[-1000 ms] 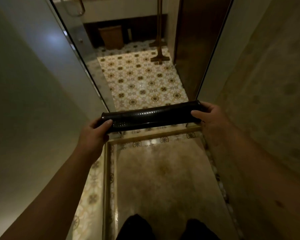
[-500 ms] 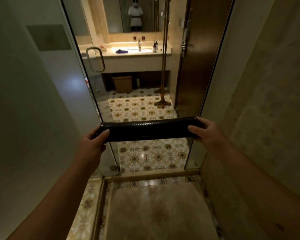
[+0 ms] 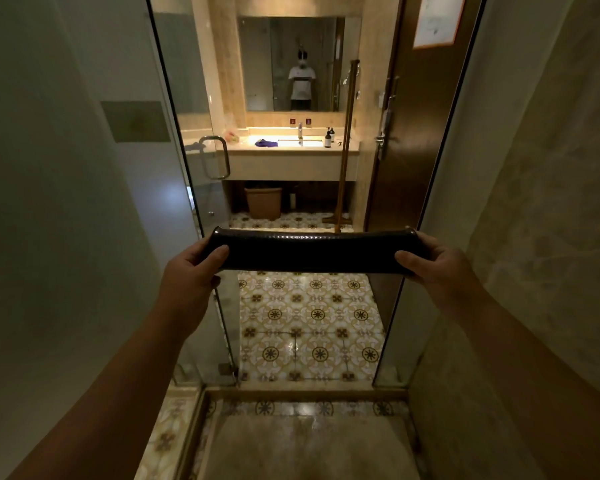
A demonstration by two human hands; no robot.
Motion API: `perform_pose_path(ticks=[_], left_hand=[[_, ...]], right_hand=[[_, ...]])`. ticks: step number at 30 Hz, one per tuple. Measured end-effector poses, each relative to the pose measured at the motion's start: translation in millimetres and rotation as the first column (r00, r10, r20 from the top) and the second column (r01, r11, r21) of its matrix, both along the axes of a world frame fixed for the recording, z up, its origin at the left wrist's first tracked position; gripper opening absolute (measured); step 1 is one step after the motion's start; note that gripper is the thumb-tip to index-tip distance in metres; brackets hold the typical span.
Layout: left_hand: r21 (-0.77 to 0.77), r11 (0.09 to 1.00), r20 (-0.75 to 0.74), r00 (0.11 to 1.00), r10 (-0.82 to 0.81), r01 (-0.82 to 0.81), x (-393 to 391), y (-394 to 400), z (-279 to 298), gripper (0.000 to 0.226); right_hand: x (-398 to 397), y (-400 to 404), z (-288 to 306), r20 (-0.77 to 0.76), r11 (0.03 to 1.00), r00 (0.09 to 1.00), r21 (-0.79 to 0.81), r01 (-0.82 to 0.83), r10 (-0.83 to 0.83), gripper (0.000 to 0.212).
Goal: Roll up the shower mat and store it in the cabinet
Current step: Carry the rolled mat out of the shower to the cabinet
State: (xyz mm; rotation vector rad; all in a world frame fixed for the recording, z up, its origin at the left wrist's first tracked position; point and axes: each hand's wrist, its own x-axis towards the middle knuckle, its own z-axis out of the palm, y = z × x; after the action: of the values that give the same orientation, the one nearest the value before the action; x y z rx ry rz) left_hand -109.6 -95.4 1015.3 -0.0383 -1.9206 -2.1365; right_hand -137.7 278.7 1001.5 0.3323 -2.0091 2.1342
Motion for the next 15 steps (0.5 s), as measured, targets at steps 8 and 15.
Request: perform_pose_path(ticks=[8,15], left_hand=[[-0.032,0.999,0.006,1.000,0.008,-0.007,1,19,-5,0.029],[-0.035,0.999,0.029,0.999,0.022,-0.021,-11,26,-17,0.031]], right_hand=[[-13,15,1,-0.018,0.999,0.999,0.029,0.040,-0.040,0.076],[-23,25,-11,0.038,1.000,0.999,0.018,0.023,-0.024,0.074]])
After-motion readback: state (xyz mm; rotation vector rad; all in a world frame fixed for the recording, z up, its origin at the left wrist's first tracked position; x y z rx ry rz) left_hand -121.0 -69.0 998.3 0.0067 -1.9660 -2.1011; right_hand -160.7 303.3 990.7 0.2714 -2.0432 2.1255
